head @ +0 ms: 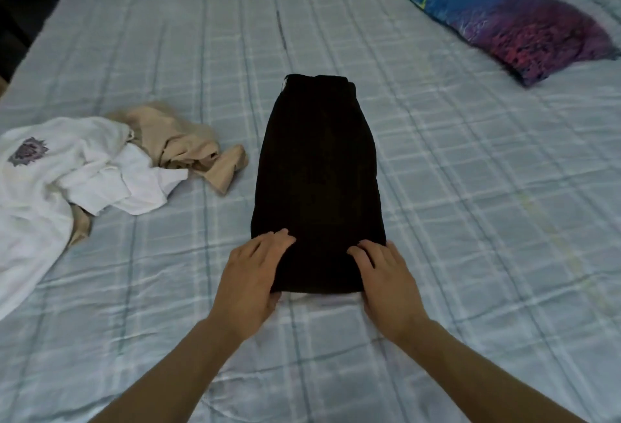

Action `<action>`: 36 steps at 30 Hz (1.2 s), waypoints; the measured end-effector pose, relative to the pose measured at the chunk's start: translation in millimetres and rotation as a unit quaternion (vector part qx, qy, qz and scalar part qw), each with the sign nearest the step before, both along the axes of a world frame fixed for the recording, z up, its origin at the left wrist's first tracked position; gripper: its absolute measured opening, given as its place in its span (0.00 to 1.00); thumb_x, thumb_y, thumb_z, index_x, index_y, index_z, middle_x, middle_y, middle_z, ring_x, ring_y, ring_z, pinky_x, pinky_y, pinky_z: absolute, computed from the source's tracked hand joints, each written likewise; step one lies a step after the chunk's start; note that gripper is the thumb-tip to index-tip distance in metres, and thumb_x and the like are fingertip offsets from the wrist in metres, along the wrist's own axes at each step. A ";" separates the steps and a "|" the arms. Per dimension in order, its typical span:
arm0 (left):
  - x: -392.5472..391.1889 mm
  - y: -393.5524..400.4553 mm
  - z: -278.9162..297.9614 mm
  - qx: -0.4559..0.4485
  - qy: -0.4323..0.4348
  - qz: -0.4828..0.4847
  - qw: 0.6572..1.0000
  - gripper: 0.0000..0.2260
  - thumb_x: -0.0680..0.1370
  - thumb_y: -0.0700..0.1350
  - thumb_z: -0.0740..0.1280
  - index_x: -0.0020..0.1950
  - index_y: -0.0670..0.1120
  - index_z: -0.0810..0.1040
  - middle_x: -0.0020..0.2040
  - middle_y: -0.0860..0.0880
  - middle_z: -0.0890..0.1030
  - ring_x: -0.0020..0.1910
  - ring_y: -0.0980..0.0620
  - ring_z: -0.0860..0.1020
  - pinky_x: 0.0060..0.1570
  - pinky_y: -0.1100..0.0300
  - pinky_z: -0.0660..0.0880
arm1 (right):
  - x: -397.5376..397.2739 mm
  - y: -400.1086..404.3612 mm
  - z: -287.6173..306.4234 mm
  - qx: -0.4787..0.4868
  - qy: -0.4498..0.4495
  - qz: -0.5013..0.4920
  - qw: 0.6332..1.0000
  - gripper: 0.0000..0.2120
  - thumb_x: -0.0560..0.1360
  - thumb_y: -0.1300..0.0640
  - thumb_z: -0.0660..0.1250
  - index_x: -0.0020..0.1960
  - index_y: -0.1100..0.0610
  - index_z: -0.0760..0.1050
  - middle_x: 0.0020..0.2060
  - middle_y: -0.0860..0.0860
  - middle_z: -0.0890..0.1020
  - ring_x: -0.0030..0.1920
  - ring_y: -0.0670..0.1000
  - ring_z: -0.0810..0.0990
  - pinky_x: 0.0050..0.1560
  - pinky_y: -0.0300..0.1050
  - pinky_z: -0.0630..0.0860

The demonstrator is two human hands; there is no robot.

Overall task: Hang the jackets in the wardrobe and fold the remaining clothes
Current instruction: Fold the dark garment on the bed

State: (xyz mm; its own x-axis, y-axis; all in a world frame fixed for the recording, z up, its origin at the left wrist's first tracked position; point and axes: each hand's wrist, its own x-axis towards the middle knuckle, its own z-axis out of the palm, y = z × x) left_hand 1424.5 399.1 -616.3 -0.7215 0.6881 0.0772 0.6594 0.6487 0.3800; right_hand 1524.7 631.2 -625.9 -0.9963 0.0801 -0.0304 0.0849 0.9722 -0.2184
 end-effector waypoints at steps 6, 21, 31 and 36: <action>-58.8 12.9 50.0 0.071 -0.035 -0.010 0.997 0.29 0.66 0.48 0.73 0.67 0.56 0.71 0.59 0.56 0.77 0.54 0.55 0.77 0.52 0.62 0.71 | -47.1 41.0 40.0 -0.148 -0.003 -0.006 0.989 0.22 0.72 0.58 0.68 0.65 0.51 0.72 0.55 0.48 0.77 0.51 0.50 0.78 0.48 0.45 0.77; -151.0 115.1 84.0 0.005 0.270 0.046 0.962 0.20 0.77 0.49 0.65 0.69 0.47 0.75 0.76 0.42 0.68 0.75 0.40 0.65 0.70 0.31 0.57 | -231.9 109.3 100.9 -0.408 0.202 -0.227 0.861 0.09 0.73 0.58 0.72 0.45 0.46 0.74 0.37 0.41 0.80 0.39 0.36 0.80 0.35 0.26 0.72; -281.1 175.7 63.8 -0.061 0.165 0.102 0.979 0.28 0.78 0.46 0.69 0.77 0.54 0.65 0.79 0.44 0.61 0.79 0.42 0.56 0.75 0.36 0.51 | -368.2 143.9 110.8 -0.366 0.265 -0.280 0.847 0.13 0.77 0.52 0.70 0.59 0.56 0.76 0.52 0.47 0.81 0.53 0.41 0.79 0.56 0.32 0.75; -326.7 198.7 26.4 -0.083 0.110 0.120 0.983 0.27 0.81 0.44 0.63 0.79 0.56 0.61 0.81 0.46 0.56 0.80 0.44 0.52 0.77 0.38 0.47 | -373.4 118.5 78.0 -0.080 0.112 -0.128 0.982 0.28 0.80 0.41 0.58 0.75 0.54 0.65 0.77 0.56 0.63 0.77 0.56 0.59 0.77 0.52 0.54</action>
